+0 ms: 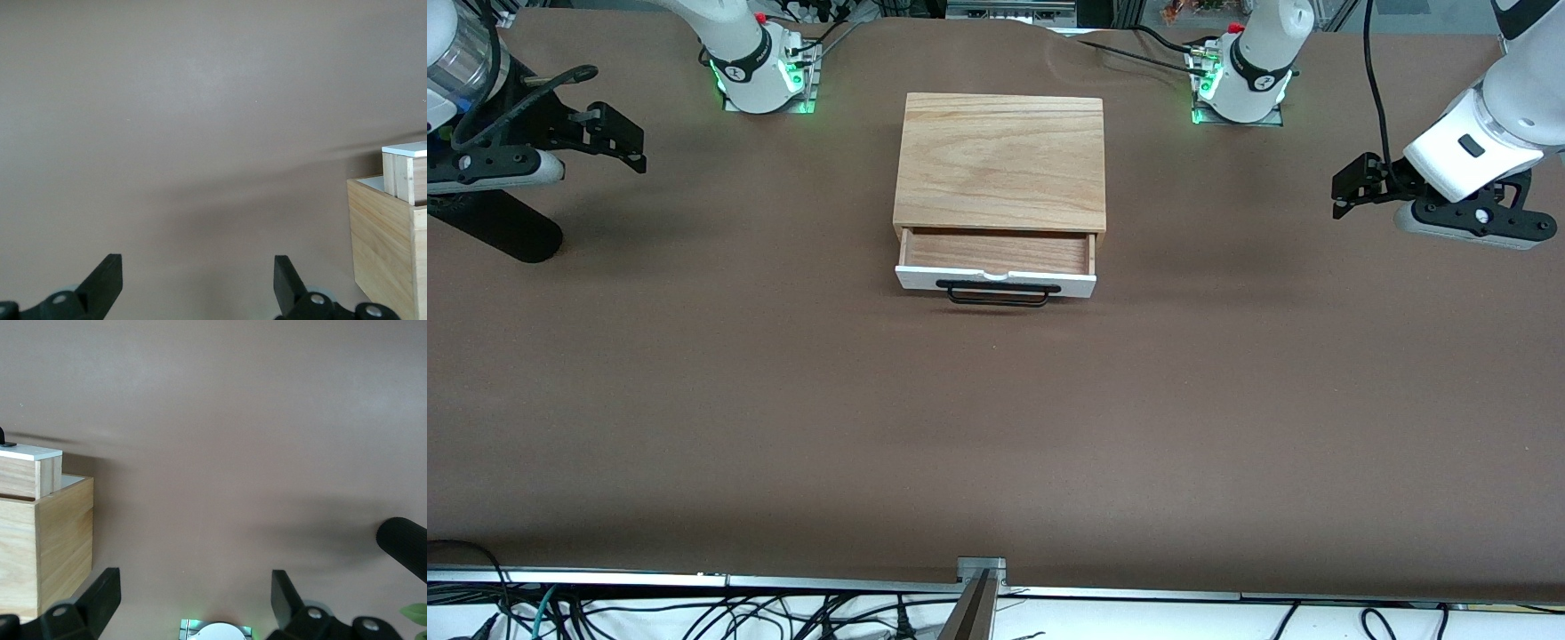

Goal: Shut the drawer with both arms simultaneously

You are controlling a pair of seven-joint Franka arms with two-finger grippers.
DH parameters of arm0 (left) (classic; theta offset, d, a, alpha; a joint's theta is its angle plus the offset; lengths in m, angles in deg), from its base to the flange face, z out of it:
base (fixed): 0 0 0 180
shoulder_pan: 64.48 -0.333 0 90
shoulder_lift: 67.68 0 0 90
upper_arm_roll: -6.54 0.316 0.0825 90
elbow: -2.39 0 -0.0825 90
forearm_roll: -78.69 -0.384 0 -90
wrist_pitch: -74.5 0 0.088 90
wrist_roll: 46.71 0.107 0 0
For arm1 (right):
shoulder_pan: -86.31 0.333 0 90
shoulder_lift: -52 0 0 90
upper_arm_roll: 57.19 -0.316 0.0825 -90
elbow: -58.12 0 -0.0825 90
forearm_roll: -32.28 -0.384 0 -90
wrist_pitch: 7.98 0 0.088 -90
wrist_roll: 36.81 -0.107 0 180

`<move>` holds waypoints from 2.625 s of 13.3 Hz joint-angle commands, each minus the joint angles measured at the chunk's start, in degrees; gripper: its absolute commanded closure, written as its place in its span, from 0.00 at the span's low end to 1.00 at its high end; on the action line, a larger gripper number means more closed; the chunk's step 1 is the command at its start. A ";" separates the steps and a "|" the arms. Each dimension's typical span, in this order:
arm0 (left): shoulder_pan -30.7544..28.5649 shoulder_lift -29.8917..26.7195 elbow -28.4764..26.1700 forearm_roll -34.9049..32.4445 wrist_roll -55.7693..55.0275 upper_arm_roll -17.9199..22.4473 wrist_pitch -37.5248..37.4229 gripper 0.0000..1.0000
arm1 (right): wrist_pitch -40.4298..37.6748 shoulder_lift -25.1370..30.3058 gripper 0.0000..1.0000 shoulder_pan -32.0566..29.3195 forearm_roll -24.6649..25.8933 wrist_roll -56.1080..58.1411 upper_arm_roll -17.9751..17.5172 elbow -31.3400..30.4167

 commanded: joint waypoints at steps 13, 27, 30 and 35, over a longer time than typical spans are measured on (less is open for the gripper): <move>0.12 0.25 1.34 0.56 -0.21 -0.05 -1.20 0.00 | -0.69 -0.50 0.00 0.01 -1.03 0.76 0.09 0.82; 1.44 4.64 1.34 7.55 0.76 -1.36 -1.11 0.00 | 7.10 -10.59 0.00 0.45 -10.68 0.50 -0.52 1.52; 4.76 11.48 1.69 15.91 0.76 -1.46 1.07 0.00 | 17.04 -18.23 0.00 1.77 -16.12 0.15 -2.63 1.61; 11.45 21.95 2.40 31.28 0.76 -1.90 15.56 0.00 | 19.87 -31.69 0.00 1.86 -30.00 -0.20 -4.38 10.39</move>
